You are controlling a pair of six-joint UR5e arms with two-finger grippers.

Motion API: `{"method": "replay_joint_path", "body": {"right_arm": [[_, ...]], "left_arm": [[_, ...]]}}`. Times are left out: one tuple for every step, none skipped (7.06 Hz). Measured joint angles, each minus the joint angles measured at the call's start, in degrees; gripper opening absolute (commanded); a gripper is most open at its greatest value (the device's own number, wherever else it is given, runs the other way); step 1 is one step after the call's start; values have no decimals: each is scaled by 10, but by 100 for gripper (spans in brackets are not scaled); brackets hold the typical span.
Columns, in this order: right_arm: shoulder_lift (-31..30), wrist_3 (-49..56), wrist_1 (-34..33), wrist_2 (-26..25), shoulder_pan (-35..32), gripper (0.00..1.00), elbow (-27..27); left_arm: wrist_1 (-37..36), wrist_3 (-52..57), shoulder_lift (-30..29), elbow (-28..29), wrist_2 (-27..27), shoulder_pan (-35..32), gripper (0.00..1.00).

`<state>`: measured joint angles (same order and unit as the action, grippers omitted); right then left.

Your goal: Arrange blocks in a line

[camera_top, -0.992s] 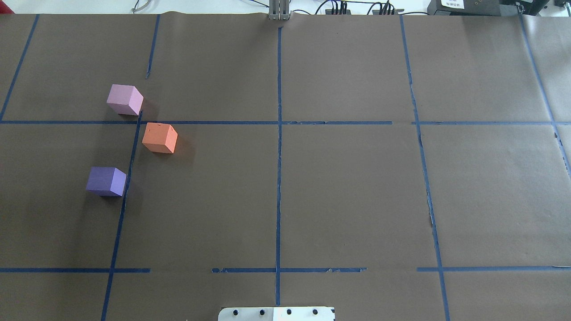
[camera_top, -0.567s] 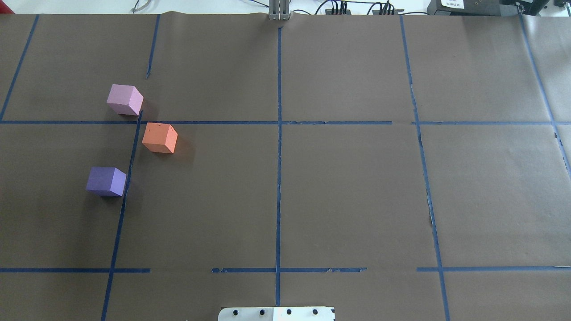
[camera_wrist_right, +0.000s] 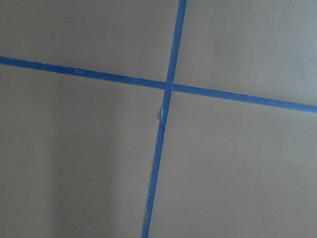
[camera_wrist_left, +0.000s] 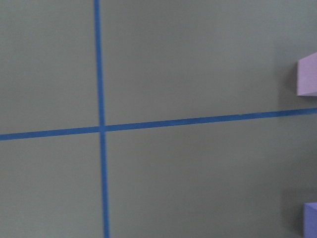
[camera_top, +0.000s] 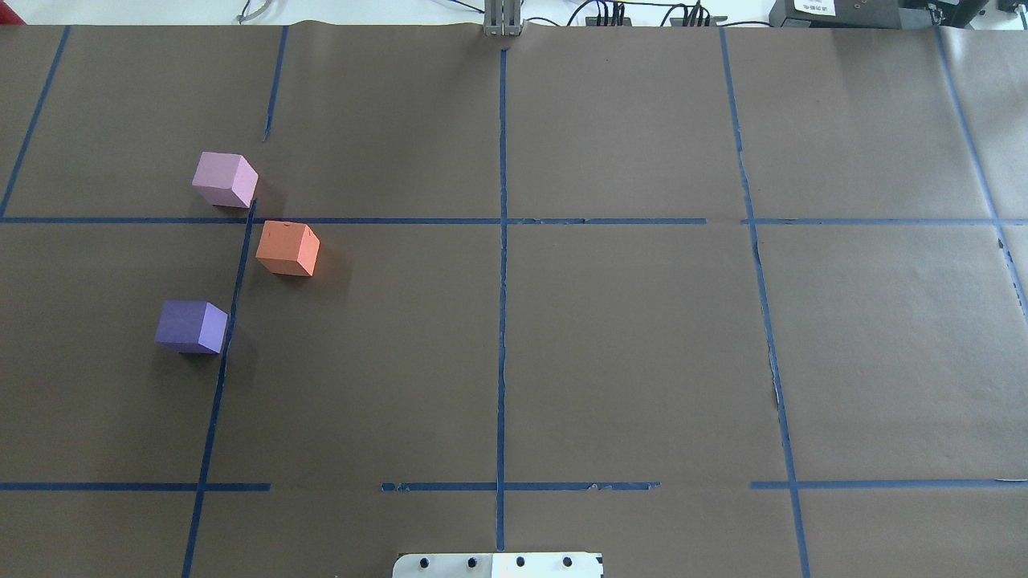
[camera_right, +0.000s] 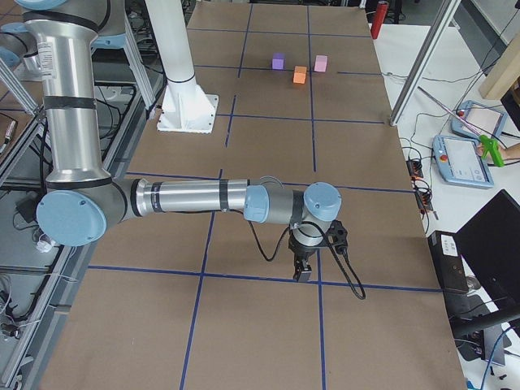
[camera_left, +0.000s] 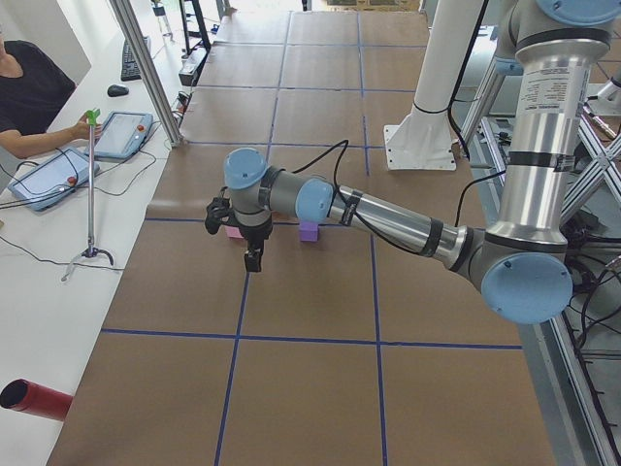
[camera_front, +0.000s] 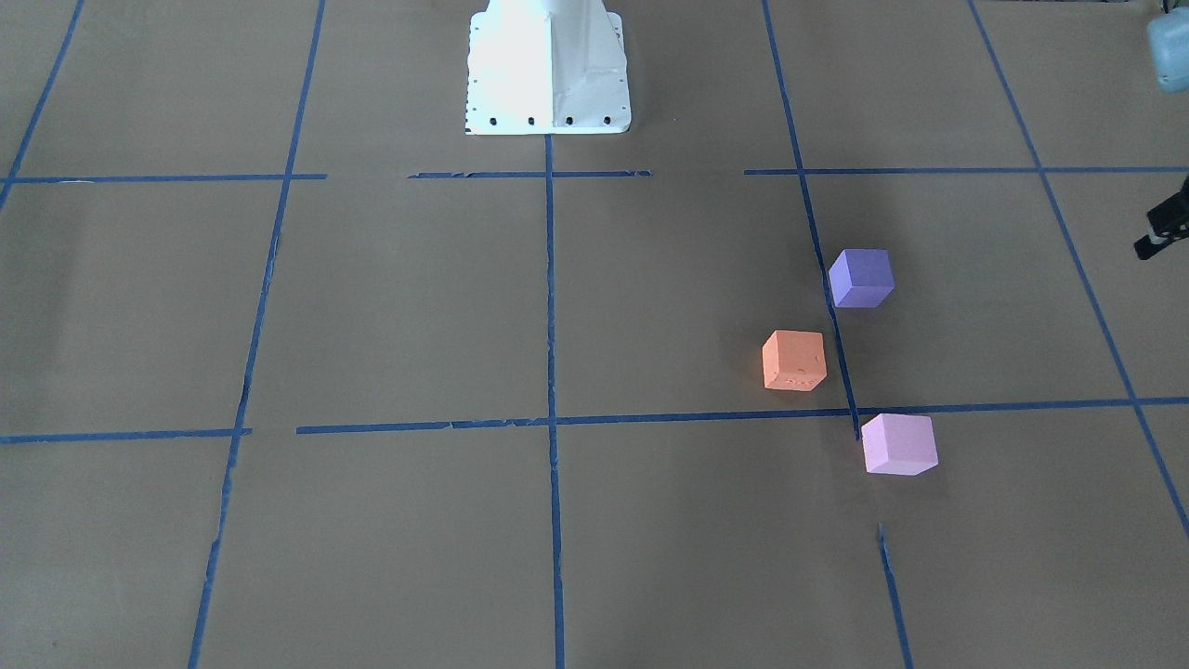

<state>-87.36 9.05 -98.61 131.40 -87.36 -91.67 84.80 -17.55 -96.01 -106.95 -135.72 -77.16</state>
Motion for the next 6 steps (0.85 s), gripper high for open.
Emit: {"method": "replay_joint_path", "body": {"right_arm": [[0,0,0,0,0,100,0],[0,0,0,0,0,100,0],[0,0,0,0,0,100,0],[0,0,0,0,0,100,0],[0,0,0,0,0,100,0],[0,0,0,0,0,100,0]], "left_arm": [[-3,-65,-37,-18,1,45,100],[-7,-100,-74,-27,3,81,100],[-13,-115,-105,-28,7,111,100],[-15,-119,-128,-24,18,141,100],[-12,-118,-143,-12,40,166,100],[-4,-115,-154,6,56,183,100]]}}
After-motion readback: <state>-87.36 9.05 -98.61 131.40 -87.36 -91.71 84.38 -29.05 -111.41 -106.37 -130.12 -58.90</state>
